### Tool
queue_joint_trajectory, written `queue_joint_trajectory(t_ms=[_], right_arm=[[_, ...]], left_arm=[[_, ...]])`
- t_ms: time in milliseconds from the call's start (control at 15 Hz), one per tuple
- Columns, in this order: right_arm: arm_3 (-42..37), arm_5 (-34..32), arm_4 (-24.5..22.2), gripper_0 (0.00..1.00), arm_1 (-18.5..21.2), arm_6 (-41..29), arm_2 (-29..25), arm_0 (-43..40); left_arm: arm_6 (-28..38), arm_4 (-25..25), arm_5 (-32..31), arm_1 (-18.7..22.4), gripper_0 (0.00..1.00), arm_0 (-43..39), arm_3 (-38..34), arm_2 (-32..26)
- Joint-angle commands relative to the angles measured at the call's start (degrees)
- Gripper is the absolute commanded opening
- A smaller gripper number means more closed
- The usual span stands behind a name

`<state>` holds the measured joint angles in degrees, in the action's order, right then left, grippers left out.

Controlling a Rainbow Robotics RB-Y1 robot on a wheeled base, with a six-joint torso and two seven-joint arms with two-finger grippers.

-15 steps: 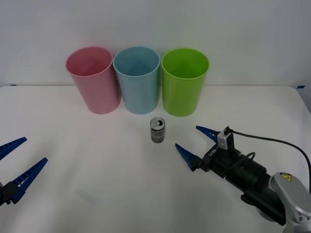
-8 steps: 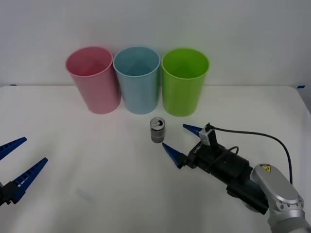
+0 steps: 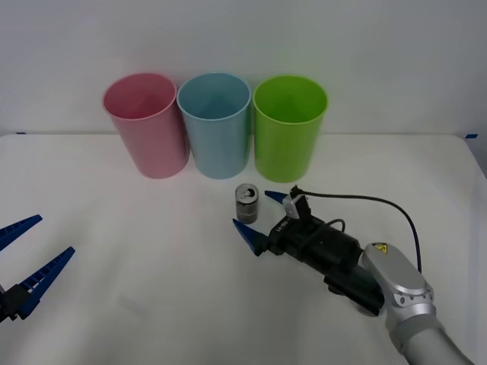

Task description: Grasp the object on the table and drop it into the matching bin: aluminum can to the light blue bin, PET bottle to the pink bin.

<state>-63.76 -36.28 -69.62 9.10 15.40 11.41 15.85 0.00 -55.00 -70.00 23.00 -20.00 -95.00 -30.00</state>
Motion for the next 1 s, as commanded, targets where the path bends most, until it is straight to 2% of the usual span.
queue_joint_trajectory(t_ms=[67,333,933,1000], right_arm=[[1.9,2.1,-0.8,1.00,-1.6,0.9,0.3,1.6],[6.4,3.8,-1.3,1.00,-3.7,2.4,0.4,5.1],[6.5,6.1,-1.3,1.00,-3.9,3.1,1.8,5.3],[6.4,6.1,-1.3,0.88,-3.9,3.1,1.8,5.3]], left_arm=[[0.0,0.0,0.0,0.0,1.00,0.0,0.0,0.0],[0.0,0.0,0.0,0.0,1.00,0.0,0.0,0.0],[0.0,0.0,0.0,0.0,1.00,0.0,0.0,0.0],[0.0,0.0,0.0,0.0,1.00,0.0,0.0,0.0]])
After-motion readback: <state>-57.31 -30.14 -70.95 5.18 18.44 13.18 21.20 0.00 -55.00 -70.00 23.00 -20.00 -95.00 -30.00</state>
